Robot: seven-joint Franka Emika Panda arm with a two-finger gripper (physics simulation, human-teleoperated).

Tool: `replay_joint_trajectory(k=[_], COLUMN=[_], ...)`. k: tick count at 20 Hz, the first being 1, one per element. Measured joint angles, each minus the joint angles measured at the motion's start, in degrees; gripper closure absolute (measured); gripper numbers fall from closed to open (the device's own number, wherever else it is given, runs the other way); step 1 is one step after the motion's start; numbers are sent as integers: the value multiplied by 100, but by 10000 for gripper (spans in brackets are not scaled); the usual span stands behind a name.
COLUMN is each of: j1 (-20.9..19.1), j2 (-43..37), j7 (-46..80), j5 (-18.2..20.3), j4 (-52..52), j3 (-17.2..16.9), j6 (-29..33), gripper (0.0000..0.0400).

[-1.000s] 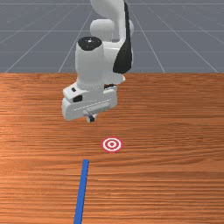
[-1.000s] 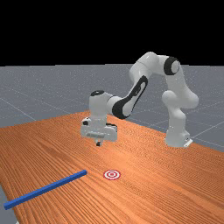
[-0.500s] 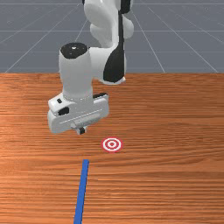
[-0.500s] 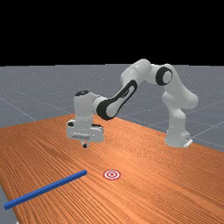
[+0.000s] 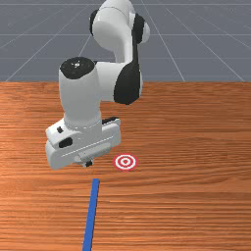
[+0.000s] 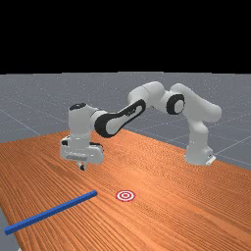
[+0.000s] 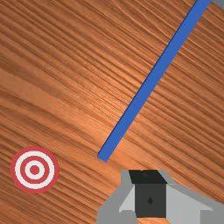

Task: Pull the pivot to the target area

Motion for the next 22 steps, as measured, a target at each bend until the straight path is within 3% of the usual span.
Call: replay_joint_trajectory(k=[1, 2, 3, 4, 5, 7, 8, 10, 12, 14, 15, 17, 18, 19, 20, 22], j1=[0, 14, 22, -11, -16, 15, 180, 286, 32, 16, 199, 234, 76, 68, 45, 33], j2=[0, -213, -325, -446, -455, -40, 307, 556, 691, 798, 878, 976, 1000, 1103, 1200, 1259], j7=[0, -28, -44, -147, -169, -43, 251, 414, -184, -313, 266, 321, 85, 90, -96, -203], j5=[0, 48, 58, 162, 182, 79, -227, -369, -65, -83, -254, -298, -77, -79, -109, -128], j4=[0, -497, -730, -1174, -1333, -773, -342, -303, -201, -156, -136, -96, -30, 109, 262, 332], j3=[0, 19, 22, 105, 127, 43, -231, -382, 16, 42, -253, -302, -57, -55, -25, -8], j6=[0, 672, 851, 1713, 1971, 1307, 1019, 1178, 1192, 1254, 1307, 1347, 1279, 1214, 1156, 1140], gripper=[400, 400, 400, 400, 400, 400, 400, 400, 400, 400, 400, 400, 243, 148, 90, 33])
